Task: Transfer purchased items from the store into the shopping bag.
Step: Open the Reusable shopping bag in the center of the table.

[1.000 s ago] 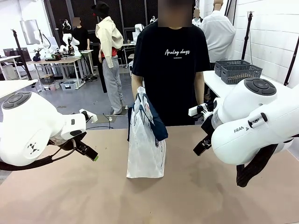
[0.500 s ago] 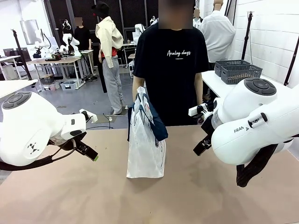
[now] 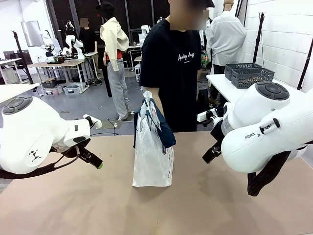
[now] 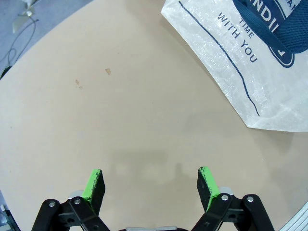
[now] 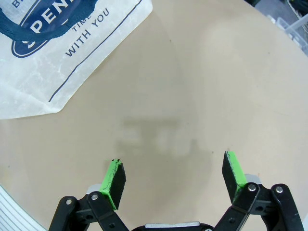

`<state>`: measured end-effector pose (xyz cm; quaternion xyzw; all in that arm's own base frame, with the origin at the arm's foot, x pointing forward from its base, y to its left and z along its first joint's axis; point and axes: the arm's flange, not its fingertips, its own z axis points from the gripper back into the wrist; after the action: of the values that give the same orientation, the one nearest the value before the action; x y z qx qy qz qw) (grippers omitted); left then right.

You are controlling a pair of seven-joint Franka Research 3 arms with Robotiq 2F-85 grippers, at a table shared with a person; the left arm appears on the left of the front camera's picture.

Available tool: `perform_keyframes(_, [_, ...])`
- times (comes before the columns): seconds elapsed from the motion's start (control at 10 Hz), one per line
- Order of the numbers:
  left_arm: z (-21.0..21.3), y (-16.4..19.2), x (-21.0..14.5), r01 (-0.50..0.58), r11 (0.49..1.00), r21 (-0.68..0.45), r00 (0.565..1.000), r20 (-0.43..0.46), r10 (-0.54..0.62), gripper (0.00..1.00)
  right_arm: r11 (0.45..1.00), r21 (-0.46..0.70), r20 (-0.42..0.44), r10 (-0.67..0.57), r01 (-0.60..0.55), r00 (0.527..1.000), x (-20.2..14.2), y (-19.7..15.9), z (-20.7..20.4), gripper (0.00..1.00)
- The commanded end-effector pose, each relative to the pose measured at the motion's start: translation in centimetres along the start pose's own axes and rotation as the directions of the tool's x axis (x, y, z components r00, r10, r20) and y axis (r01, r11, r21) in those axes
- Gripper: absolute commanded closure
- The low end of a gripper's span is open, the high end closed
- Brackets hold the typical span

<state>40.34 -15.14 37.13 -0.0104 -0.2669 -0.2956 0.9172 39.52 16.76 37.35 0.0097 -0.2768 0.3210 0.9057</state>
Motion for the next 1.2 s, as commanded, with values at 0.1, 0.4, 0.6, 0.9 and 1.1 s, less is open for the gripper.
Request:
perform_keyframes(0.1, [0.0, 0.1, 0.0, -0.001, 1.000, 0.000, 1.000, 0.000, 0.001, 0.00, 1.000, 0.000, 0.000, 0.000, 0.000, 1.000, 0.0, 0.0, 0.0, 0.00])
perform_keyframes(0.4, [0.0, 0.1, 0.0, -0.001, 1.000, 0.000, 1.000, 0.000, 0.001, 0.00, 1.000, 0.000, 0.000, 0.000, 0.000, 1.000, 0.0, 0.0, 0.0, 0.00])
perform_keyframes(0.6, [0.0, 0.0, 0.0, 0.000, 1.000, 0.000, 1.000, 0.000, 0.000, 0.00, 1.000, 0.000, 0.000, 0.000, 0.000, 1.000, 0.0, 0.0, 0.0, 0.00])
perform_keyframes(0.9, [3.8, -1.1, 1.6, 0.051, 0.972, -0.229, 0.995, -0.076, -0.070, 0.00, 0.995, 0.100, 0.026, -0.022, 0.019, 0.999, 2.3, 0.8, 3.1, 0.00])
perform_keyframes(1.1, [6.3, -0.2, 4.2, -0.028, 0.971, -0.238, 0.987, -0.163, -0.012, 0.00, 0.995, 0.088, -0.004, -0.047, 0.047, 0.999, 6.0, -0.2, 5.2, 0.00])
